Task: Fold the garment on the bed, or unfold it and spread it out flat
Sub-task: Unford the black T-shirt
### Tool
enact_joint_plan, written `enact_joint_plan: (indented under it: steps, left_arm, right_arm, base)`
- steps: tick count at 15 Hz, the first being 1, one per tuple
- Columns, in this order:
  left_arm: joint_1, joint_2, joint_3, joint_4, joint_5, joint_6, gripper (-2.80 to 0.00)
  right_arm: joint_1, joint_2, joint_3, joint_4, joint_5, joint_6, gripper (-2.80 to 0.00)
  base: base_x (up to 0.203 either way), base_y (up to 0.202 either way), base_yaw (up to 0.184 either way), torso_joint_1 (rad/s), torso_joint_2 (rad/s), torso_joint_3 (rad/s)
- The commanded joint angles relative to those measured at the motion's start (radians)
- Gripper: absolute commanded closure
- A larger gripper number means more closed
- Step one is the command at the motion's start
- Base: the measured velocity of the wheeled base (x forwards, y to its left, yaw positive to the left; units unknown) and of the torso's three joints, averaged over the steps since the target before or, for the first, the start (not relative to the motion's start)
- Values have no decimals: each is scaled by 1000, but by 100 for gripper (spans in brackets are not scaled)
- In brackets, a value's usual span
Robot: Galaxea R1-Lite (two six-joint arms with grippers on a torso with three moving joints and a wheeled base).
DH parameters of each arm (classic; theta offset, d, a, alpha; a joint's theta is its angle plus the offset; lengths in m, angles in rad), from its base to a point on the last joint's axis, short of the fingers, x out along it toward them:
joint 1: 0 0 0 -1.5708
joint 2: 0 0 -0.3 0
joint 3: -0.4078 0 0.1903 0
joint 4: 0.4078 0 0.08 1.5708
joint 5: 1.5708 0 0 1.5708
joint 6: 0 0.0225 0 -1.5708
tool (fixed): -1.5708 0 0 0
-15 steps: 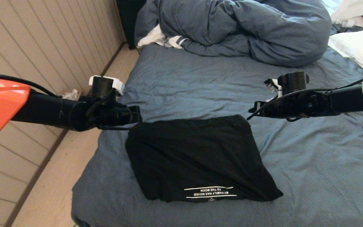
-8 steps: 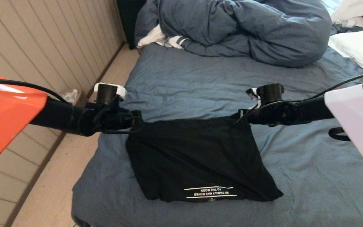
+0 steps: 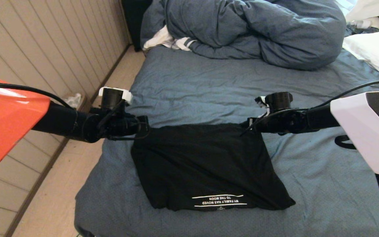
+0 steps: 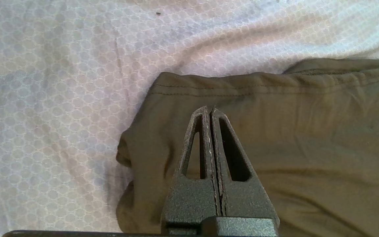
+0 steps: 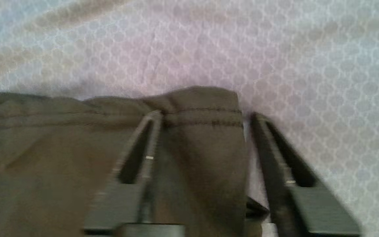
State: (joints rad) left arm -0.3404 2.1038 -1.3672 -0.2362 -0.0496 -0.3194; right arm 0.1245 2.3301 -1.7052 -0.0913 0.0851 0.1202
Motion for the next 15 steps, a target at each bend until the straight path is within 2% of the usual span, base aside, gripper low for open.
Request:
enact_joint_plan:
  steps: [1,8,15]
  left_arm:
    - [0,2,-7,-2,1,-3,0]
    - [0,6,2,-3,-1,-6,0]
    - [1,-115,113,-8,0,-7,0]
  right_arm:
    - [1,16,-18,-2,-1,1,0]
    - [20,-47,-14,-6,-31,12,0]
    - [169,-439,190,-31,-51,24,0]
  base:
    - [0,0,0,0,0,0]
    - [0,0,0,0,0,0]
    - [0,0,0,0,0,0]
